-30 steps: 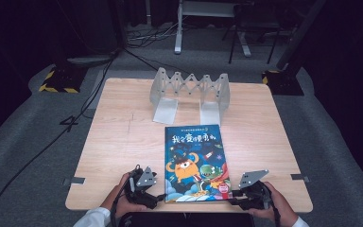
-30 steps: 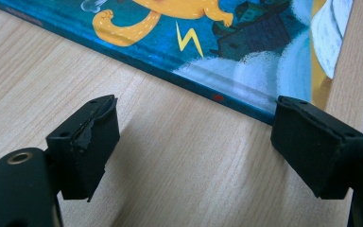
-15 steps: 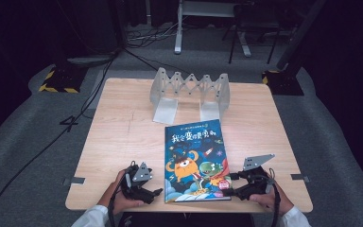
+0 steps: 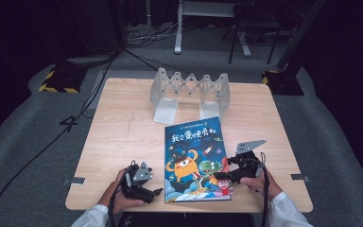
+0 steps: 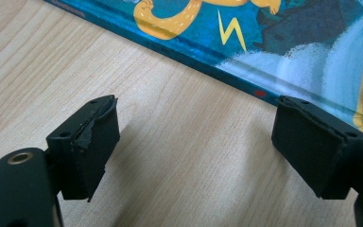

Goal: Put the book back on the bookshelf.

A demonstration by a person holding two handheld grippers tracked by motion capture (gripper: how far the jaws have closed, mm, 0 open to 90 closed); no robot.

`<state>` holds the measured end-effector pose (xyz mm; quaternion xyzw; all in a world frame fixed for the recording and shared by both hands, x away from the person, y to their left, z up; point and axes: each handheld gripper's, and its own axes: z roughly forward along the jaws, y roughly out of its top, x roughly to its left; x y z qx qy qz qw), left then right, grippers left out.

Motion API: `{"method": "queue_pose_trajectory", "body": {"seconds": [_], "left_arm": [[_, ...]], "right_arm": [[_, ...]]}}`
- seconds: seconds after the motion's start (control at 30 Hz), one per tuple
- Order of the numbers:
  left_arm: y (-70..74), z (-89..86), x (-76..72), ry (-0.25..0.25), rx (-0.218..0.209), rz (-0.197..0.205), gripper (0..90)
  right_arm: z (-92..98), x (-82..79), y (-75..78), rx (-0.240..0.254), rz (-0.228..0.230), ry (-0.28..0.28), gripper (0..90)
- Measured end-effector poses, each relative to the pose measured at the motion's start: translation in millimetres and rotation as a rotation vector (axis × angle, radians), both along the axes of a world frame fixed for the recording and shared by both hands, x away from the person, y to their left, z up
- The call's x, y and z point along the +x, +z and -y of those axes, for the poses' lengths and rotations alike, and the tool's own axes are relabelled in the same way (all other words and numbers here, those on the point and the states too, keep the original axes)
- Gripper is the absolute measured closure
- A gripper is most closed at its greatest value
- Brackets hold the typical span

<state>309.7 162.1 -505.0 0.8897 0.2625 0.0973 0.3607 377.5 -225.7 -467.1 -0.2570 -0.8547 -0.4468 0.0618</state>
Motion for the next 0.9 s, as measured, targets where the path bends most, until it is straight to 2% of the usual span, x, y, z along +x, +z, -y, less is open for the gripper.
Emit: {"method": "queue_pose_trajectory", "body": {"seconds": [0.2,0.33,0.4,0.53,0.67,0.9], "left_arm": [[0.0,-0.2,0.1,-0.002,0.0,0.0,16.4],[0.0,-0.1,0.1,-0.001,-0.001,0.0,16.4],[0.0,-0.1,0.0,-0.001,-0.001,0.0,16.4],[0.1,-1.0,-0.2,-0.002,0.002,0.0,16.4],[0.1,-2.5,-1.0,0.004,0.002,0.003,16.3],[0.1,-4.1,-1.0,0.01,0.001,-0.002,16.1]], "right_arm": [[-5.2,10.4,-5.3,0.028,-0.023,0.064,30.2],[-7.1,10.3,-5.3,0.039,-0.019,0.069,32.9],[-5.8,9.9,-4.4,0.067,-0.03,0.062,38.4],[-4.5,5.9,-3.1,0.122,-0.039,0.084,46.6],[-5.4,-3.0,1.7,0.151,-0.016,0.102,49.2],[-6.3,-12.9,5.6,0.153,0.028,0.108,49.3]]}}
